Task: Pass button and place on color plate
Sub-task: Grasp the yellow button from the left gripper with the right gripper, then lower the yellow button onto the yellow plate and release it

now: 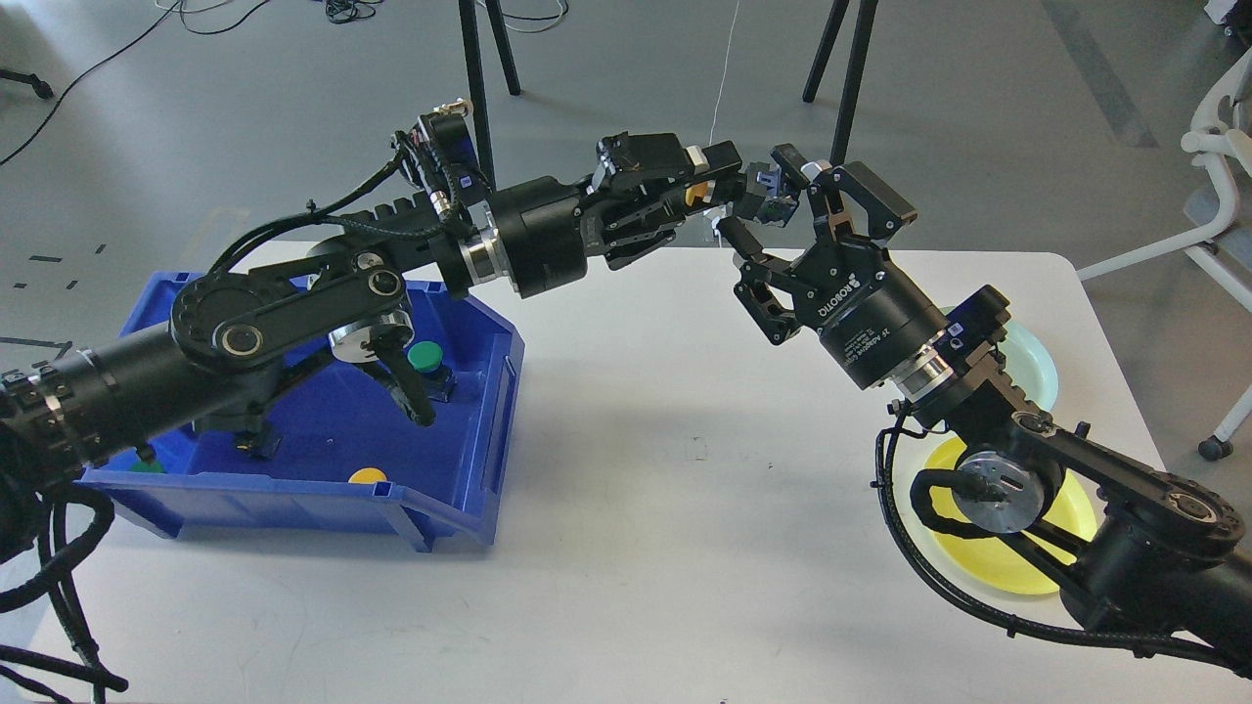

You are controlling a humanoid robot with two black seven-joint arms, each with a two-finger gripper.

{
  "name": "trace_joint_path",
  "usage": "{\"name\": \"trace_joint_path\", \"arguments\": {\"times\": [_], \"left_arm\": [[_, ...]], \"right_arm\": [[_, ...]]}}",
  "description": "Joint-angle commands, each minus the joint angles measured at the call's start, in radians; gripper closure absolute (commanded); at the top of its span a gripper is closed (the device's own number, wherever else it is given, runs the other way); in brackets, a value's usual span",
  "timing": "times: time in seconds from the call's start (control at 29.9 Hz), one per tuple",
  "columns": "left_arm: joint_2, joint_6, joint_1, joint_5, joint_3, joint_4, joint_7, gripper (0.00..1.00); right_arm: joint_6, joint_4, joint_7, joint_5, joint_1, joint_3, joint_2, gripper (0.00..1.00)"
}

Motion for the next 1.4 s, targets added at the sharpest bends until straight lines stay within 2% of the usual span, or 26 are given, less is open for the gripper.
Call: {"name": "trace_joint_path", "arguments": {"times": [0.0,0.3,0.54,0.67,0.84,1.04,1.07,1.1,1.17,1.24,1.3,1.37], "left_arm": [[0.0,0.001,0.0,-0.002,0.0,0.0,0.0,0.9],[0.0,-0.001,-0.001,-0.002,0.0,0.0,0.0,0.9],[0.0,-0.004,-0.001,-0.002,0.0,0.0,0.0,0.9],[0.0,-0.004,-0.001,-0.002,0.0,0.0,0.0,0.9],[0.0,-0.004,-0.001,0.0,0.0,0.0,0.0,0.9],[-0.002,-0.001,0.003,0.003,0.0,-0.001,0.0,0.88],[-0.002,-0.002,0.003,0.003,0.0,-0.001,0.0,0.85],[-0.002,0.001,0.005,0.002,-0.001,-0.001,0.0,0.74],[-0.002,-0.001,0.005,0.0,-0.009,-0.001,0.0,0.43],[-0.002,-0.002,0.006,0.0,-0.027,-0.001,0.0,0.39],[-0.002,-0.004,0.009,-0.005,-0.037,-0.003,0.0,0.06],[-0.002,-0.007,0.009,-0.017,-0.04,-0.003,0.0,0.05]], "right_arm": [[0.001,0.005,0.0,0.0,0.001,0.0,0.0,0.26],[0.006,0.016,0.0,-0.002,0.001,0.001,-0.002,0.32],[0.006,0.016,0.0,-0.002,-0.005,0.02,-0.012,0.42],[0.007,0.019,0.0,-0.002,-0.007,0.024,-0.018,0.54],[0.007,0.019,0.0,-0.003,-0.005,0.024,-0.015,0.78],[0.007,0.019,0.0,-0.003,-0.004,0.024,-0.014,0.91],[0.007,0.019,0.0,-0.003,-0.002,0.023,-0.014,0.93],[0.009,0.019,0.0,-0.003,-0.002,0.021,-0.014,0.96],[0.009,0.019,0.0,-0.003,-0.001,0.02,-0.015,0.97],[0.01,0.017,0.0,-0.003,-0.002,0.015,-0.017,0.97],[0.01,0.017,0.0,-0.003,-0.007,0.012,-0.018,0.97],[0.01,0.017,0.0,-0.003,-0.016,0.014,-0.018,0.98]]}}
